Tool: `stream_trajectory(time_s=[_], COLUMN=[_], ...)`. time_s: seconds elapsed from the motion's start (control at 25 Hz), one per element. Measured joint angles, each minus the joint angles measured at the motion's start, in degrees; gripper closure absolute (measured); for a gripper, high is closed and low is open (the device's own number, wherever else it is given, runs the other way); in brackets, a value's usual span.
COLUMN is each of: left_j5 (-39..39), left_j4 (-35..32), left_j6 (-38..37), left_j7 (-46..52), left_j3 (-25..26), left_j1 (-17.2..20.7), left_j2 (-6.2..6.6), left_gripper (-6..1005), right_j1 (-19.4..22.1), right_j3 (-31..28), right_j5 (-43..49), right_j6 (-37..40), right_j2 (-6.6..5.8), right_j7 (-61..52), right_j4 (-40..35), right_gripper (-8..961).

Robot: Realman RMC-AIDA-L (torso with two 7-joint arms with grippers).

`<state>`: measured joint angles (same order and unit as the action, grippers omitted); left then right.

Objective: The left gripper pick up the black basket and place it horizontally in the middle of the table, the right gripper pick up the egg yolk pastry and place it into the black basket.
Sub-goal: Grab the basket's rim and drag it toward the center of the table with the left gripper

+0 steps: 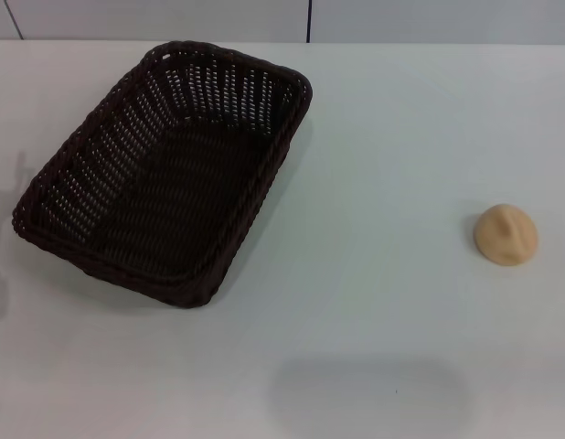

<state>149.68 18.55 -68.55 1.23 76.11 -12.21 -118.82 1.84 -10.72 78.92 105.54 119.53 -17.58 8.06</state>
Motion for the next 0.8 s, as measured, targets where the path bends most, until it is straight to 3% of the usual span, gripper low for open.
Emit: stream_trajectory(time_s=[0.48, 0.8], left_j5=[0.11, 0.52], left_j4=[0.1, 7.18], left_j6=[0.2, 6.38], left_j7=[1.02, 4.56], left_j3=[-0.36, -0.47], left_j1=[-0.07, -0.46], left_j2=[0.05, 1.6], left_gripper=[244, 243], right_j1=[0.0, 0.0], right_j3=[0.0, 0.01], right_j5=[0.0, 0.0], right_j6=[0.0, 0.02], right_j2=[0.0, 0.0], right_j7=[0.0, 0.0], right_j4=[0.03, 0.02], right_gripper=[137, 137])
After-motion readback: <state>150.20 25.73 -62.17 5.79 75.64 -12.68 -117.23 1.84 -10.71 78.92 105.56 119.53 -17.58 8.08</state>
